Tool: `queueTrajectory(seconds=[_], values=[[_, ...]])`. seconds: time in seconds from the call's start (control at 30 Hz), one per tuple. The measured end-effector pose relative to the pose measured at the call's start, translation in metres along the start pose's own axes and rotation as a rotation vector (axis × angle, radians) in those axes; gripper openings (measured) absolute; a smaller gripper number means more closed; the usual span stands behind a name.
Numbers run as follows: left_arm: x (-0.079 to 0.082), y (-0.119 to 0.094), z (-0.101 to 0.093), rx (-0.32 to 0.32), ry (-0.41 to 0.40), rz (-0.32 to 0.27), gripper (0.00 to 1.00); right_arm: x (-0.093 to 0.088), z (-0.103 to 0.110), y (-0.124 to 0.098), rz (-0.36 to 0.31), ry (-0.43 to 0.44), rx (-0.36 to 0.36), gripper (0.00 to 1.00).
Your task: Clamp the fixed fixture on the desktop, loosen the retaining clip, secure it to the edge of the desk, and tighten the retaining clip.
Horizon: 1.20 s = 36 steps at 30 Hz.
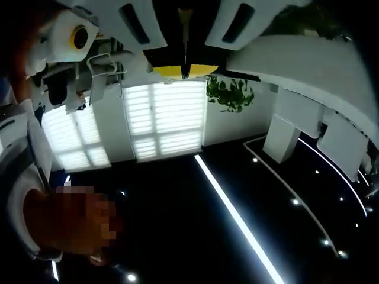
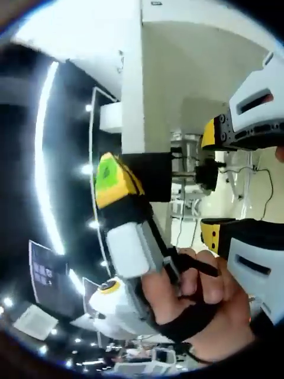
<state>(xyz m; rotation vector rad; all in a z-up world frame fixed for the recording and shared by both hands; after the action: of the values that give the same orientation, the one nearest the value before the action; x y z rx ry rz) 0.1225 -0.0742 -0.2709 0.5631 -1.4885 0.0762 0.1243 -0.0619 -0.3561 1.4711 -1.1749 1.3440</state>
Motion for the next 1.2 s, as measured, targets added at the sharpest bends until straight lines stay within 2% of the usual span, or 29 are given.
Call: queueTrajectory(seconds=[0.07, 0.17, 0.27, 0.37, 0.5, 0.6, 0.77, 0.87, 0.97, 1.2], values=[[0.0, 0.0, 0.0, 0.002, 0.001, -0.002, 0.02, -0.002, -0.003, 0.005, 0.024, 0.027, -0.032, 0.43], [0.0, 0.0, 0.0, 0.0, -0.002, -0.004, 0.02, -0.004, -0.006, 0.012, 0.029, 0.125, -0.059, 0.42], [0.0, 0.0, 0.001, -0.002, -0.007, -0.007, 0.02, -0.001, -0.006, 0.02, 0.019, 0.096, -0.083, 0.41], [0.0, 0.0, 0.001, -0.002, -0.008, -0.01, 0.02, 0.003, -0.006, 0.027, 0.014, 0.106, -0.113, 0.38], [0.0, 0.0, 0.001, -0.001, -0.004, -0.002, 0.02, -0.003, -0.015, 0.036, 0.058, 0.139, -0.167, 0.34], [0.0, 0.0, 0.001, -0.003, -0.006, -0.008, 0.02, -0.005, -0.018, 0.035, 0.066, 0.126, -0.186, 0.25], [0.0, 0.0, 0.002, -0.01, -0.015, -0.014, 0.02, -0.005, -0.021, 0.032, 0.054, 0.077, -0.164, 0.25], [0.001, 0.001, 0.002, -0.008, -0.012, -0.012, 0.02, -0.005, -0.022, 0.032, 0.036, 0.05, -0.114, 0.25], [0.001, 0.001, 0.001, -0.007, -0.01, -0.011, 0.02, -0.005, -0.021, 0.03, 0.009, 0.033, 0.006, 0.25], [0.001, 0.0, 0.001, -0.008, -0.016, -0.016, 0.02, -0.007, -0.024, 0.035, -0.053, 0.058, 0.308, 0.24]])
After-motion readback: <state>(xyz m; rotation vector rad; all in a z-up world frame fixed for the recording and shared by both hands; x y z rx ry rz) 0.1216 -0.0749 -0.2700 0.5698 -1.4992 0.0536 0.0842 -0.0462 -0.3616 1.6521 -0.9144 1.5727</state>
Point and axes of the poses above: the point that each gripper's makers call its tool centre point, and the gripper's own axes: y roughly forward along the fingers, z roughly to its left, x roughly out of its top, the point moved 4 cm from there along -y, roughly backward along the fingers, and after that the axes turned 14 degrees about z, right-handed, at the moved point
